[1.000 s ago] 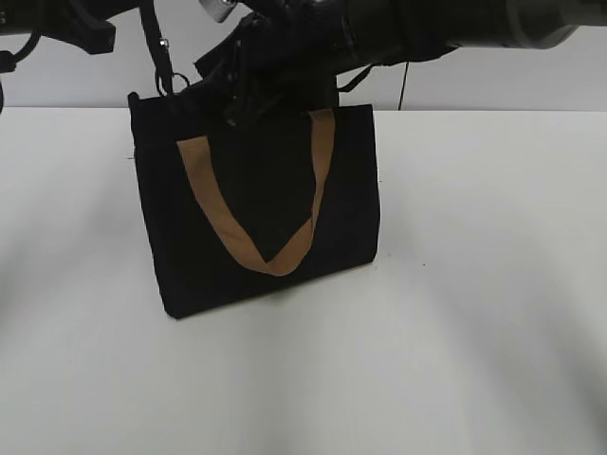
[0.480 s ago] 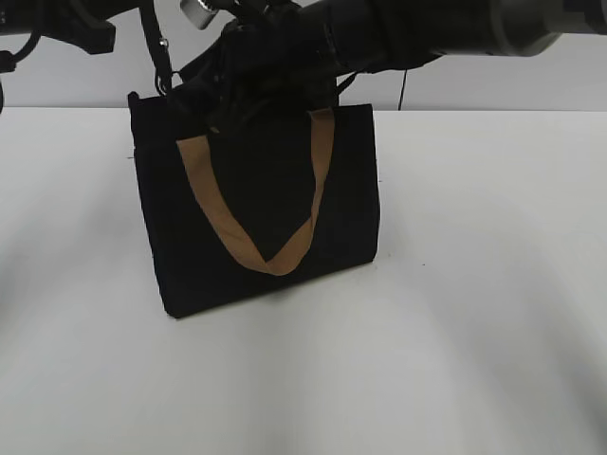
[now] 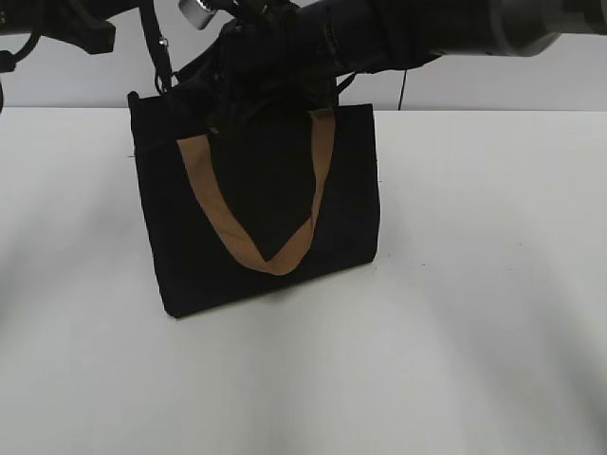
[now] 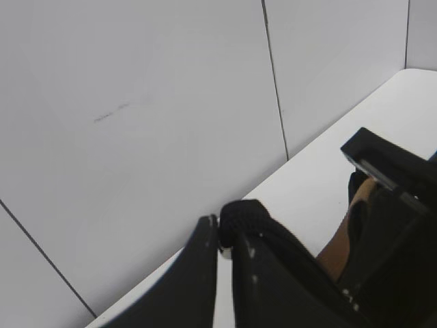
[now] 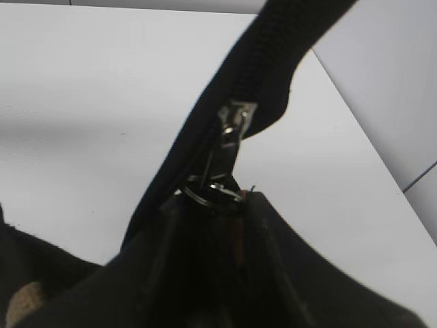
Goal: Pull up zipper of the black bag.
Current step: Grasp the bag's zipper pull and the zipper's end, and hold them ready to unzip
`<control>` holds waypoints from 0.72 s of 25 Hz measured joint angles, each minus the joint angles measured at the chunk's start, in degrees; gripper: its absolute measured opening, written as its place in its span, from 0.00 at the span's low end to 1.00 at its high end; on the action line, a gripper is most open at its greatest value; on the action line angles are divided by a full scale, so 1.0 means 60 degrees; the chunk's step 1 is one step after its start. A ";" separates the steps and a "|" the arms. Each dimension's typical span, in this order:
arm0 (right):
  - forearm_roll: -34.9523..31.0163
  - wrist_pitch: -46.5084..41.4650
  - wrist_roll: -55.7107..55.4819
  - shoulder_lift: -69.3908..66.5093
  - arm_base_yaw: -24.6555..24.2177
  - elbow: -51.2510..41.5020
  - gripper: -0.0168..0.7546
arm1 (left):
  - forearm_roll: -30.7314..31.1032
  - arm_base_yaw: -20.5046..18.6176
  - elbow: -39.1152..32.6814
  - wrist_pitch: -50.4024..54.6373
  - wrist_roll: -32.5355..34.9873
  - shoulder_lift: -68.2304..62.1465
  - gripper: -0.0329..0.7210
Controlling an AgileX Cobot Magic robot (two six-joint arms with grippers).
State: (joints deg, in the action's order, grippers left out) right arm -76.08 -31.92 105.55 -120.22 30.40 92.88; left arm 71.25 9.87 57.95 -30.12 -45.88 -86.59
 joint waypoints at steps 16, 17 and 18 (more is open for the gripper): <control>0.0000 -0.0018 0.0359 0.0168 -0.0019 0.0000 0.31 | 0.0000 0.0000 0.0000 0.0000 -0.0008 0.0000 0.07; 0.0000 -0.0018 0.0359 0.0168 -0.0019 0.0000 0.31 | 0.0000 0.0000 0.0000 0.0000 -0.0008 0.0000 0.07; 0.0000 -0.0018 0.0359 0.0168 -0.0019 0.0000 0.31 | 0.0000 0.0000 0.0000 0.0000 -0.0008 0.0000 0.07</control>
State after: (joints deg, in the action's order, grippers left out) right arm -76.08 -32.03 107.71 -119.21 30.28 92.88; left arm 71.25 9.87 57.95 -30.12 -45.93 -86.59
